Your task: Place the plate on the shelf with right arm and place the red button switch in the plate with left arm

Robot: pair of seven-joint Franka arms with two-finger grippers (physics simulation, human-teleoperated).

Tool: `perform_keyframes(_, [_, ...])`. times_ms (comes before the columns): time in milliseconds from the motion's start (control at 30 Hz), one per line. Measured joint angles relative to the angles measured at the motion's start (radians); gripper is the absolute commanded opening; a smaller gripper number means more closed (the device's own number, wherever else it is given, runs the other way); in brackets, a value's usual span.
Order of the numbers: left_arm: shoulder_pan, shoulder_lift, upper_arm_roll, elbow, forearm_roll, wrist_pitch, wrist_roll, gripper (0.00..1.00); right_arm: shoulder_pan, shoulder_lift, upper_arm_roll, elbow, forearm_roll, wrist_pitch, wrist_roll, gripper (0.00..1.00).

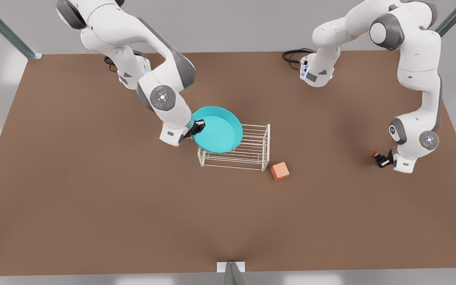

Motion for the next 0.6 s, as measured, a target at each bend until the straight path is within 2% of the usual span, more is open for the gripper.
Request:
perform_keyframes(267, [-0.013,-0.111,-0.039,0.004,-0.007,-0.084,-0.013,0.53,0.072,0.095,0.0,0.108,-0.042,0.041,0.271,0.22])
perform_keyframes(300, [-0.015,-0.124,-0.049,0.004,-0.008,-0.096,-0.017,0.53,0.082,0.101,-0.001,0.116,-0.05,0.043,0.301,0.27])
perform_keyframes(333, [-0.015,-0.137,-0.061,0.004,-0.008,-0.108,-0.021,0.52,0.086,0.104,-0.002,0.119,-0.058,0.044,0.33,1.0])
perform_keyframes(500, [-0.015,-0.214,-0.128,0.015,-0.012,-0.193,-0.05,0.5,0.071,0.09,-0.011,0.124,-0.098,0.03,0.46,1.0])
perform_keyframes(600, [-0.013,-0.251,-0.203,0.065,-0.013,-0.272,-0.079,0.5,0.051,0.078,-0.015,0.124,-0.095,0.024,0.51,1.0])
